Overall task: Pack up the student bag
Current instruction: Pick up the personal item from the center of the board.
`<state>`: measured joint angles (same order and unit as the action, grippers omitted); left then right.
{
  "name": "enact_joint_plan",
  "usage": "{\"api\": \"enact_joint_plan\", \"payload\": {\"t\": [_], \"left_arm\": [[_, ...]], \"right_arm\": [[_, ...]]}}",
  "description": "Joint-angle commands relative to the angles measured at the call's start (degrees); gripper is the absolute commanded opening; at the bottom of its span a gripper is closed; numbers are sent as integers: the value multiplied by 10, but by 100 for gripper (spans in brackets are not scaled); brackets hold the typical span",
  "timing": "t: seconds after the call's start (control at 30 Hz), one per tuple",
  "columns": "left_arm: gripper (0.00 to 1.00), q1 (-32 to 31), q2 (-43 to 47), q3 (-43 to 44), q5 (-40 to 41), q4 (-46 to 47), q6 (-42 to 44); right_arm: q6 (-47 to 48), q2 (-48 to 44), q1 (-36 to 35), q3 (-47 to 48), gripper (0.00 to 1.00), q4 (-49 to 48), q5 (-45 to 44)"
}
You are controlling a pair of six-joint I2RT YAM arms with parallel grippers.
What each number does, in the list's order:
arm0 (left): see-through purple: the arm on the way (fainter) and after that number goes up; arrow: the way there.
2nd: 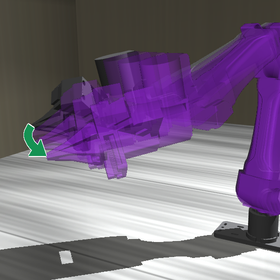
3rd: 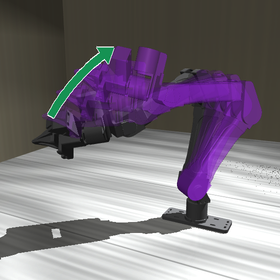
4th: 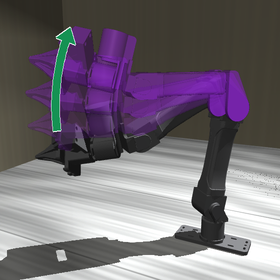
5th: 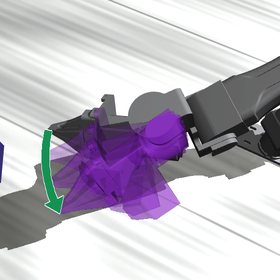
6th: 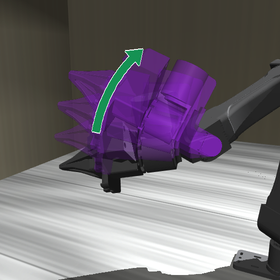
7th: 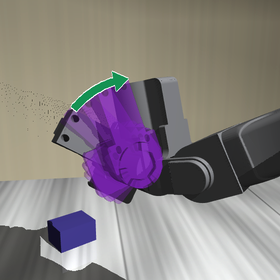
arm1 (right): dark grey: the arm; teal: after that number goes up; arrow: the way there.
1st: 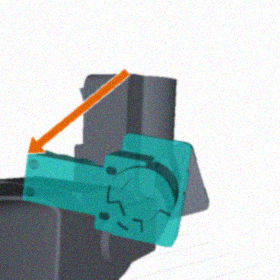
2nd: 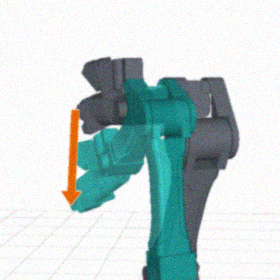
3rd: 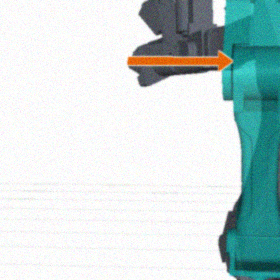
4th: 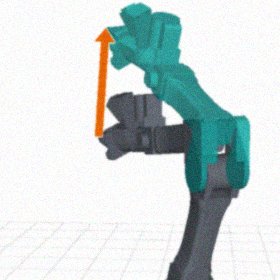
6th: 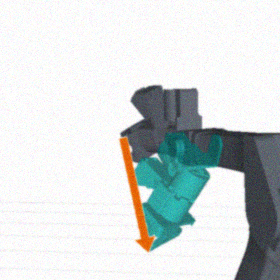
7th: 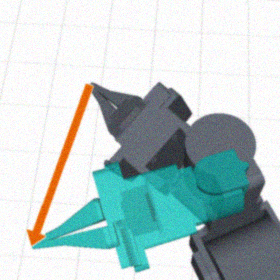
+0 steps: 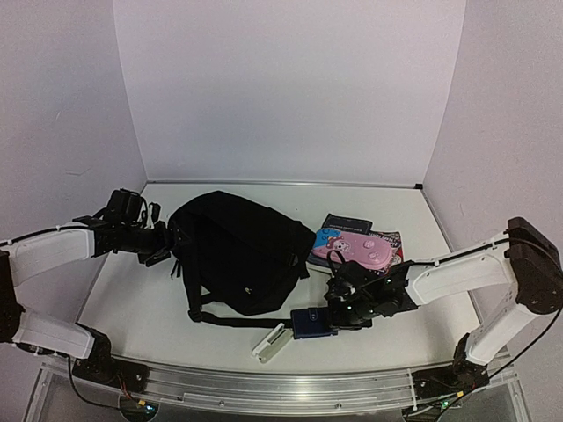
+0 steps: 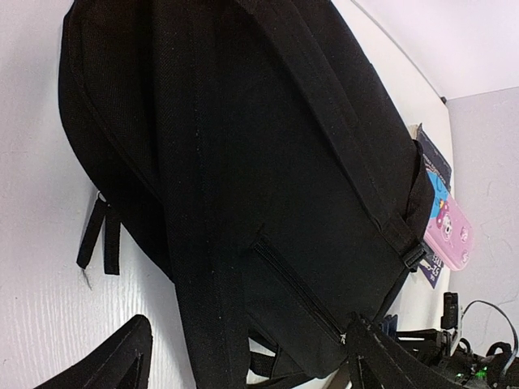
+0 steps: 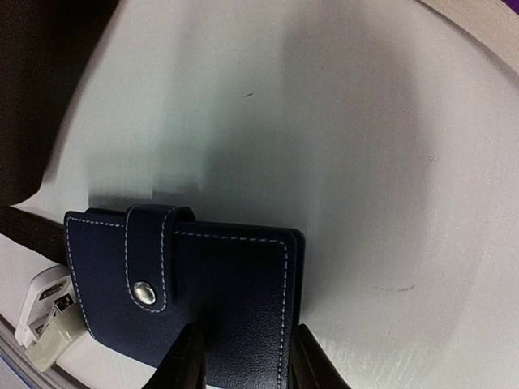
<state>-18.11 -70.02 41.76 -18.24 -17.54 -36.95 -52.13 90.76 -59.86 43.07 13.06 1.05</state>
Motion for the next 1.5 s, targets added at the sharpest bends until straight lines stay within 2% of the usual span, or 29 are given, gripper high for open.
{"api": "enact_joint_plan", "payload": {"t": [0.0,0.1,0.3,0.47,0.67,0.83,1.0,1.37,1.47], "left_arm": [[82,-5,19,2,-5,8,1],[82,-8,22,7,-13,8,7],[82,-21,31,25,-70,36,26],[82,-42,17,59,-176,66,67],[82,-103,-38,133,-309,54,140],[81,-181,-91,189,-390,19,219],[81,-202,-112,192,-490,47,239],[83,-224,-123,209,-524,6,281],[76,-231,-127,209,-525,-1,284]], "right_arm": [[-7,4,1,-4,14,-19,6],[-22,-18,3,-9,0,-20,2],[-43,-119,4,-26,0,-19,-7],[26,-195,4,-8,0,-18,24],[112,-232,4,52,0,-11,106],[158,-223,4,117,0,-10,172],[189,-192,4,181,0,-13,219],[218,-101,4,273,0,-28,321],[218,-92,4,280,0,-38,329]]}}
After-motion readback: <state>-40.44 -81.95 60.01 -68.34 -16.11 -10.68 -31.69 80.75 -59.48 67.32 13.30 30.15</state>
